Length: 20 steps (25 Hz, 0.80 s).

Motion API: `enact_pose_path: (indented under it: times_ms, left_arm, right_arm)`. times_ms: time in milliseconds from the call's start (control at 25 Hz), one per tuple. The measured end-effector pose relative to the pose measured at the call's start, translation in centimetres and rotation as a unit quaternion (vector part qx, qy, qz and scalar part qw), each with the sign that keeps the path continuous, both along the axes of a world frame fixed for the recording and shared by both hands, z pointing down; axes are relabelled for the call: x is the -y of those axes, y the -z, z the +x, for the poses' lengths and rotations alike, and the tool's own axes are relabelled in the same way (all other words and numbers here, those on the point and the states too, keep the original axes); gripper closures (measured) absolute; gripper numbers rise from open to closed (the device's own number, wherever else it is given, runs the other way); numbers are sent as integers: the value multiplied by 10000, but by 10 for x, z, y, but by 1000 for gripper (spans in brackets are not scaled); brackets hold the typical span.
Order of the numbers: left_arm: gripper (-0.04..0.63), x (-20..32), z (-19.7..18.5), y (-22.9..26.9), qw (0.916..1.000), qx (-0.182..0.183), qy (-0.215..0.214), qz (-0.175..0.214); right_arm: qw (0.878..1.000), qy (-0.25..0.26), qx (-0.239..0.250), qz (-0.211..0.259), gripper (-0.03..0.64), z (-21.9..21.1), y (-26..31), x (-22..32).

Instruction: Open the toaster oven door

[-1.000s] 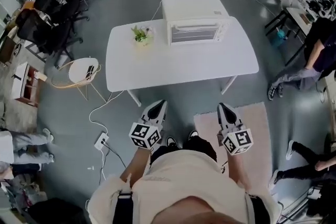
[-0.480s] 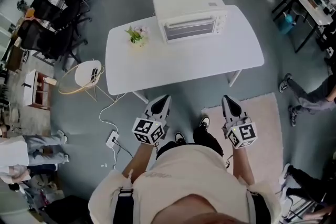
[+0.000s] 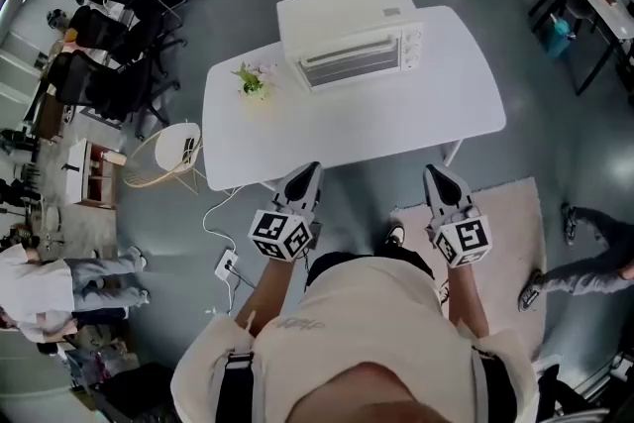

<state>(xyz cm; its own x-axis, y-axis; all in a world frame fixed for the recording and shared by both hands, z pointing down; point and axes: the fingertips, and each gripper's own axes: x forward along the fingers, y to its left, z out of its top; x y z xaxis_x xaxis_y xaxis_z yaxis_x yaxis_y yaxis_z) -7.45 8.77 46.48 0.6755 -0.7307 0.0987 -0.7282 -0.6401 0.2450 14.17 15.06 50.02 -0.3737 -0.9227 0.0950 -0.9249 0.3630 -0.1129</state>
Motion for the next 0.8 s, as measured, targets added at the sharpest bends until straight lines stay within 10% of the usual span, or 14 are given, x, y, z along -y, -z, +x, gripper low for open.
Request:
enact_pose_path:
  times_ms: [800]
  left_arm:
    - [575,36,35,-20,9992,246,127,-290]
  right_arm:
    - [9975,23,564,-423,611,42,-38,36]
